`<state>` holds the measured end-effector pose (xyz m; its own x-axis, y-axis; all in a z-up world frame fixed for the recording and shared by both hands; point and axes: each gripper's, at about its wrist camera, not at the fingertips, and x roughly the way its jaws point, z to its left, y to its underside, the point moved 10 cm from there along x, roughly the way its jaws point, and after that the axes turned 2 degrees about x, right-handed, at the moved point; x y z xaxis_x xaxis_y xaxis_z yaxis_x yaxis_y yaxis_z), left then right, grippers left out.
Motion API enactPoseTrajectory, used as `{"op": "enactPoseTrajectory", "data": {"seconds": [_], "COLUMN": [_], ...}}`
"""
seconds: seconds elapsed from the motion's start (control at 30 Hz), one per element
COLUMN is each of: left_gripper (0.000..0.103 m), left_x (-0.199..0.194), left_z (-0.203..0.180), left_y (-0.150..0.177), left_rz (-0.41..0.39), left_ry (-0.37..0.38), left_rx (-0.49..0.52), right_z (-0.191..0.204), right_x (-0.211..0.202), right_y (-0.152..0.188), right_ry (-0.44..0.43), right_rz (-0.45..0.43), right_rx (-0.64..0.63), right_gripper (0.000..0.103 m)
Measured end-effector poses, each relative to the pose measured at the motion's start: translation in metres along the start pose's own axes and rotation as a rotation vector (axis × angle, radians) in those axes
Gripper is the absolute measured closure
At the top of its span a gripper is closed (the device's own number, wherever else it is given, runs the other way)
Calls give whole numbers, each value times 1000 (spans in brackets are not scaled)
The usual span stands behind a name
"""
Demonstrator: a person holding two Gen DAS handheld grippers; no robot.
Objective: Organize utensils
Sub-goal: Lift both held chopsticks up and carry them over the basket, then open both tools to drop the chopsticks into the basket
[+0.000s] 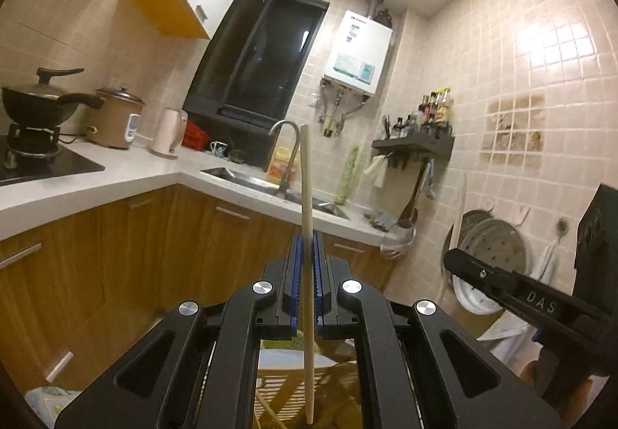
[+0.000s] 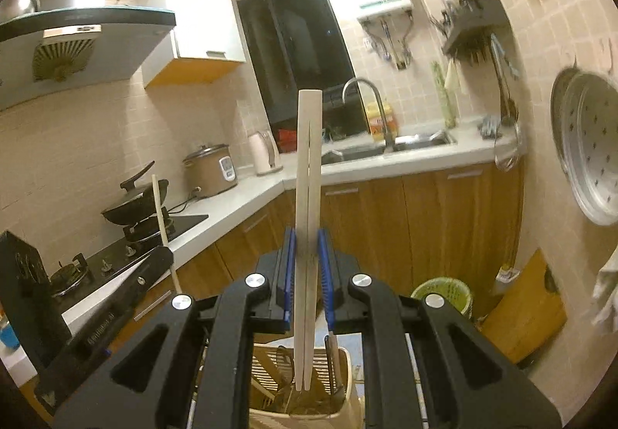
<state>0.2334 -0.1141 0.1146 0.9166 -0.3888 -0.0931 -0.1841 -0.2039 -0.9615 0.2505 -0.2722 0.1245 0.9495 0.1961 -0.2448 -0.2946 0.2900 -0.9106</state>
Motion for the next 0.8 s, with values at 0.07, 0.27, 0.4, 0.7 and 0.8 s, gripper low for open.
{"op": "enactPoseTrajectory", "data": {"seconds": [0.07, 0.27, 0.4, 0.7, 0.8], "left_gripper": [100, 100, 92, 53, 35], "left_x": [6, 9, -5, -85, -118], "left_z": [4, 15, 16, 5, 5], "left_y": [10, 33, 31, 7, 5], "left_rz": [-3, 8, 8, -29, -45], "left_ry": [-30, -80, -63, -38, -48], "left_rx": [15, 7, 14, 56, 59], "right_z": [2, 3, 2, 6, 7], "right_x": [-2, 4, -4, -76, -102], "right_y": [9, 30, 42, 45, 52], "right_ry": [31, 69, 38, 35, 35], "right_rz": [-15, -23, 20, -11, -10], "right_rx": [-37, -108, -87, -102, -100], "right_gripper": [93, 92, 85, 43, 43]}}
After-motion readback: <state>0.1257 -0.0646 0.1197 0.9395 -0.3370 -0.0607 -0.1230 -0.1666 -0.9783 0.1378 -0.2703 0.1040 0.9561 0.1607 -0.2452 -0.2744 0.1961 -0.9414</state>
